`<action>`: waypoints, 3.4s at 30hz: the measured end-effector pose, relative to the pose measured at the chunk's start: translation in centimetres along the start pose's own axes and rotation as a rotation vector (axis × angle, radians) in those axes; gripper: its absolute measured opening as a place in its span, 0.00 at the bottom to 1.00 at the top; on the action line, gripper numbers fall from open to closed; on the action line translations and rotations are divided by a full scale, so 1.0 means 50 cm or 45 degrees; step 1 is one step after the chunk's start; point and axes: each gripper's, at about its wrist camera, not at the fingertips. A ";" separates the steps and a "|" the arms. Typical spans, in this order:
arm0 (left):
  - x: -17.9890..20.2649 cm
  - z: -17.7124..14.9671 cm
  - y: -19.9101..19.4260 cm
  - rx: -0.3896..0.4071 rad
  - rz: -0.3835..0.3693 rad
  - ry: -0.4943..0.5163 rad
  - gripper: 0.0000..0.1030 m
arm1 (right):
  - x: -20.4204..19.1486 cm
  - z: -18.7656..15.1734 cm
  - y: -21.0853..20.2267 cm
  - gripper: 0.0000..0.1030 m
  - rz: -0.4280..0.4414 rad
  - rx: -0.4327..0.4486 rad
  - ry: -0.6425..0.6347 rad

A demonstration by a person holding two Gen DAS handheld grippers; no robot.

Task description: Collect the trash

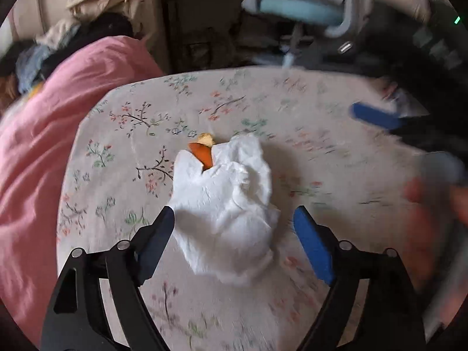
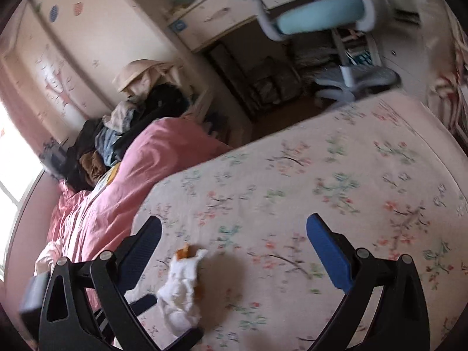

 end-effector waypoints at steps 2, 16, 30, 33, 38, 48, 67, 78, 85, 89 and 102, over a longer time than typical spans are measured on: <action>-0.015 0.000 0.006 0.024 0.003 -0.064 0.64 | 0.005 0.002 0.008 0.92 -0.007 -0.028 0.000; -0.173 -0.138 -0.182 -0.040 -0.243 -0.275 0.07 | -0.130 -0.057 0.127 0.90 -0.096 -0.241 -0.425; -0.177 -0.122 -0.198 0.023 -0.229 -0.307 0.07 | -0.207 -0.071 0.164 0.14 -0.189 -0.327 -0.669; -0.178 -0.125 -0.215 0.060 -0.202 -0.298 0.07 | -0.202 -0.083 0.134 0.14 -0.161 -0.332 -0.653; -0.195 -0.156 -0.255 0.131 -0.191 -0.327 0.07 | -0.186 -0.125 0.030 0.14 -0.069 -0.293 -0.551; -0.198 -0.311 -0.308 0.144 -0.268 -0.373 0.07 | -0.195 -0.341 -0.168 0.14 0.042 -0.242 -0.459; 0.017 -0.622 -0.287 -0.145 -0.280 -0.143 0.51 | -0.175 -0.467 -0.415 0.75 -0.118 0.147 -0.415; -0.050 -0.553 -0.362 0.200 -0.095 -0.367 0.82 | -0.138 -0.396 -0.457 0.88 -0.100 0.401 -0.312; -0.113 -0.420 -0.458 0.450 0.036 -0.395 0.93 | -0.148 -0.340 -0.407 0.88 -0.089 0.374 -0.321; -0.138 -0.360 -0.447 0.443 0.095 -0.391 0.93 | -0.170 -0.310 -0.373 0.88 -0.136 0.355 -0.381; -0.118 -0.305 -0.413 0.391 0.117 -0.281 0.93 | -0.167 -0.288 -0.306 0.91 -0.247 0.186 -0.492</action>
Point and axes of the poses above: each gripper's, at about its wrist camera, not at the fingertips, and y roughly the way its jaws point, x to its right, z to its top, and after that the axes turned 11 degrees about -x, right-handed
